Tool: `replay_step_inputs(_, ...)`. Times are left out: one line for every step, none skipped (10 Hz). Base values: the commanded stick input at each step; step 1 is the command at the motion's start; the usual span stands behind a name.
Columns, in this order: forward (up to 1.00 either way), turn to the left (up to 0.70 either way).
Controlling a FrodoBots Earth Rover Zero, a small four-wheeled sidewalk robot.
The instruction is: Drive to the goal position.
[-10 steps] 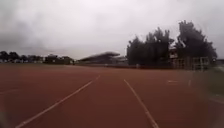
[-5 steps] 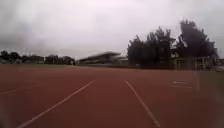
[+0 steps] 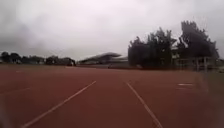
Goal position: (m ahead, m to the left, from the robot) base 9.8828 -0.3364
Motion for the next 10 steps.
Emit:
replay_step_inputs(0.7,0.0)
replay_step_inputs(0.7,0.0)
replay_step_inputs(0.7,0.0)
replay_step_inputs(0.7,0.0)
replay_step_inputs(0.7,0.0)
replay_step_inputs(0.5,0.0)
replay_step_inputs(0.07,0.0)
replay_step_inputs(0.0,0.0)
replay_step_inputs(0.0,0.0)
replay_step_inputs(0.0,0.0)
